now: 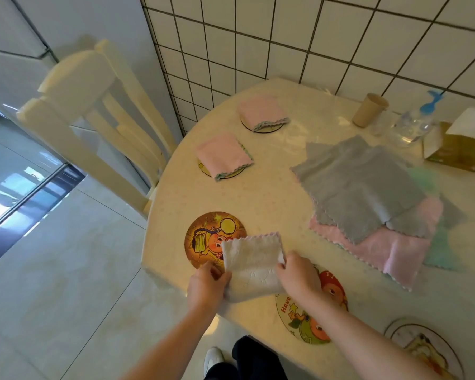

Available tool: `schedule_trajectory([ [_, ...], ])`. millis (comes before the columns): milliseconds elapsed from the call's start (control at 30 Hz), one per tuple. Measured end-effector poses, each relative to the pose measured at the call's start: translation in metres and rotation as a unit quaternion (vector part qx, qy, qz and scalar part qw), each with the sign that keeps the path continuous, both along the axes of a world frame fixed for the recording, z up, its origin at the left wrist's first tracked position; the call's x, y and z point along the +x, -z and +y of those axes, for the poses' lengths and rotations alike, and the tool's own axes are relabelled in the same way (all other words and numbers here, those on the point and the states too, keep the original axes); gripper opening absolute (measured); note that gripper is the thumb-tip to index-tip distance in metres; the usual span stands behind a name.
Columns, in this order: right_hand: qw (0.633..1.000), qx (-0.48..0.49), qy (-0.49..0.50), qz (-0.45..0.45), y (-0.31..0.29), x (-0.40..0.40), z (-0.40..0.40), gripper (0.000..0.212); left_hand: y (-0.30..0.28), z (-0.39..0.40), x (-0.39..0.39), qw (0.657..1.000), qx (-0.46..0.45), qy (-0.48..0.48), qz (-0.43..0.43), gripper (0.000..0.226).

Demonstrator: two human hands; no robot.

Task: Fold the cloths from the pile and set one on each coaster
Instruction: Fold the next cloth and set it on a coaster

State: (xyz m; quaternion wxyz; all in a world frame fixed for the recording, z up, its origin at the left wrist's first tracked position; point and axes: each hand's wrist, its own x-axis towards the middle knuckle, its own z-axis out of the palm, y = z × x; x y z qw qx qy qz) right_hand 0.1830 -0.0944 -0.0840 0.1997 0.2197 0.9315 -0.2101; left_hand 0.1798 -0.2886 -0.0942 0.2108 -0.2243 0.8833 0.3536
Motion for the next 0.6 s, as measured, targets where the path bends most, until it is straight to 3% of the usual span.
schedule_trajectory([
  [167, 1.0, 0.004, 0.011, 0.0, -0.001, -0.01, -0.002, 0.021, -0.005, 0.008, -0.004, 0.999, 0.004, 0.01, -0.039, 0.027],
  [333, 0.979, -0.141, 0.125, -0.078, -0.007, -0.035, -0.005, 0.04, -0.006, 0.015, -0.012, 0.994, 0.027, -0.013, -0.107, 0.032],
  [500, 0.935, -0.263, 0.217, -0.096, -0.005, -0.045, 0.002, 0.053, -0.012, 0.016, -0.018, 0.977, 0.141, -0.078, -0.137, 0.017],
  [600, 0.908, -0.321, 0.242, -0.12, -0.004, -0.042, 0.01, 0.035, -0.022, 0.014, -0.023, 0.947, 0.253, -0.124, -0.152, 0.033],
])
